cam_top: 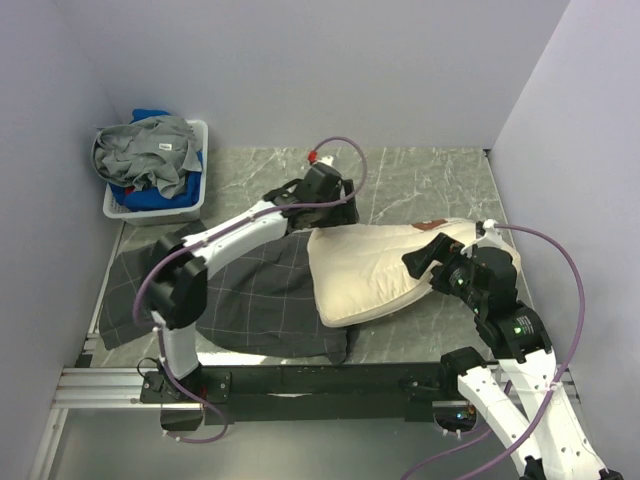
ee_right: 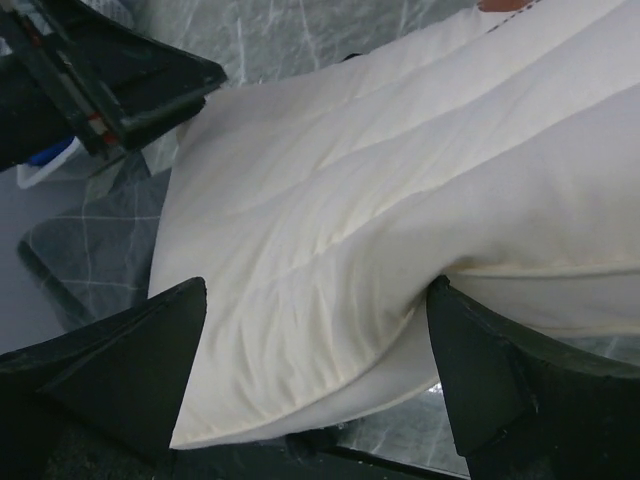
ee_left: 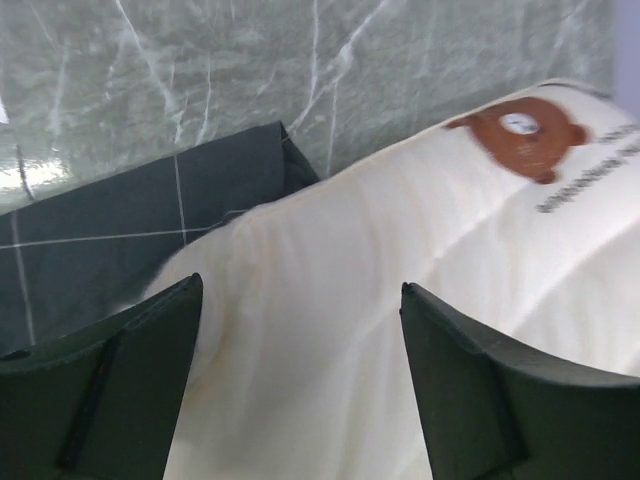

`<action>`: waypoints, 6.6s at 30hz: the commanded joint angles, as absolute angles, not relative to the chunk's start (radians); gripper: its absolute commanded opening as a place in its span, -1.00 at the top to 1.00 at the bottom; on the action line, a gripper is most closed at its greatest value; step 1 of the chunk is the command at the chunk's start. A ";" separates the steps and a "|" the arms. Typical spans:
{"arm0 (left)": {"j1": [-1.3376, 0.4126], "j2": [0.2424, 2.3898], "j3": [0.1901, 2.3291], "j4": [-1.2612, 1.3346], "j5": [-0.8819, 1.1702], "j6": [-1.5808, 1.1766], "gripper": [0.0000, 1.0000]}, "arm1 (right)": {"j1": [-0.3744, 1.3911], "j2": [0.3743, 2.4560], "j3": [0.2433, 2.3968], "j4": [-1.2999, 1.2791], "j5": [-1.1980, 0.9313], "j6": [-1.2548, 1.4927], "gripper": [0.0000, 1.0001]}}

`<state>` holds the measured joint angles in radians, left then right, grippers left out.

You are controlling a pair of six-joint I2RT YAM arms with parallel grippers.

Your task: Put the pillow into the pillowcase

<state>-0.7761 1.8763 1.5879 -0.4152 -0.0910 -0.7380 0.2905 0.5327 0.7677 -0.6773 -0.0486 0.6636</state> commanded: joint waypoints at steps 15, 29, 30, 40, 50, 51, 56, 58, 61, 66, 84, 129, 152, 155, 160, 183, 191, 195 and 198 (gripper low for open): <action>-0.718 1.519 1.338 -0.549 -0.348 -1.003 -0.57 | 0.305 0.548 0.802 -0.614 -0.110 0.588 -0.99; -0.744 1.414 0.928 -0.256 -0.158 -1.028 -0.81 | 0.319 1.118 0.874 -0.419 0.336 0.518 -0.99; -0.758 1.446 0.936 -0.258 -0.166 -1.026 -0.80 | 0.305 1.124 0.856 -0.402 0.309 0.518 -0.99; -0.862 1.583 1.112 -0.267 -0.178 -0.985 0.66 | 0.173 1.029 0.640 -0.350 0.209 0.529 -0.99; -0.923 1.729 1.443 -0.342 -0.103 -0.891 0.98 | 0.166 0.694 0.520 -0.405 0.153 0.626 -0.99; -0.930 1.759 1.457 -0.345 -0.097 -0.891 0.98 | 0.167 0.681 0.538 -0.423 0.156 0.620 -0.99; -0.971 1.848 1.521 -0.299 -0.008 -0.891 0.98 | 0.166 0.673 0.624 -0.468 0.153 0.591 -0.99; -0.979 1.894 1.543 -0.310 -0.009 -0.893 0.96 | 0.169 0.684 0.637 -0.446 0.121 0.589 -0.99; -0.977 1.901 1.526 -0.319 -0.032 -0.919 0.71 | 0.195 0.719 0.643 -0.417 0.124 0.591 -0.99; -0.963 1.789 1.448 -0.334 -0.106 -0.911 -0.28 | 0.285 0.802 0.661 -0.354 0.144 0.554 -0.99; -0.653 1.324 0.956 -0.348 -0.183 -0.985 -0.63 | 0.716 1.471 0.995 -0.475 0.463 0.373 -0.99; -0.986 1.982 1.355 -0.439 -0.311 -0.943 0.17 | 0.321 0.997 0.925 -0.471 -0.075 0.420 1.00; -0.985 1.809 1.269 -0.439 -0.327 -0.992 0.89 | 0.310 1.017 0.862 -0.422 -0.190 0.423 1.00; -0.973 1.726 1.235 -0.445 -0.340 -1.022 0.95 | 0.311 1.000 0.827 -0.413 -0.225 0.428 1.00; -0.946 1.605 1.172 -0.417 -0.322 -1.029 0.98 | 0.415 0.963 0.738 -0.388 -0.239 0.454 1.00; -0.943 1.444 1.071 -0.232 -0.160 -0.924 0.98 | 0.681 1.301 0.810 -0.334 -0.181 0.439 1.00; -0.982 1.401 1.022 -0.287 -0.112 -0.867 0.95 | 0.681 1.382 1.087 -0.468 -0.179 0.344 1.00; -0.983 1.345 0.980 -0.336 -0.140 -0.867 0.92 | 0.660 1.388 1.114 -0.456 -0.190 0.353 1.00; -0.983 1.292 0.973 -0.324 -0.098 -0.859 0.88 | 0.660 1.434 1.108 -0.376 -0.258 0.377 1.00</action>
<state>-0.9787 1.3781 0.9787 -0.3222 -0.1429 -0.8913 0.6640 1.3983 1.0626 -0.4938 -0.1425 0.3592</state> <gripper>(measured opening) 0.056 0.153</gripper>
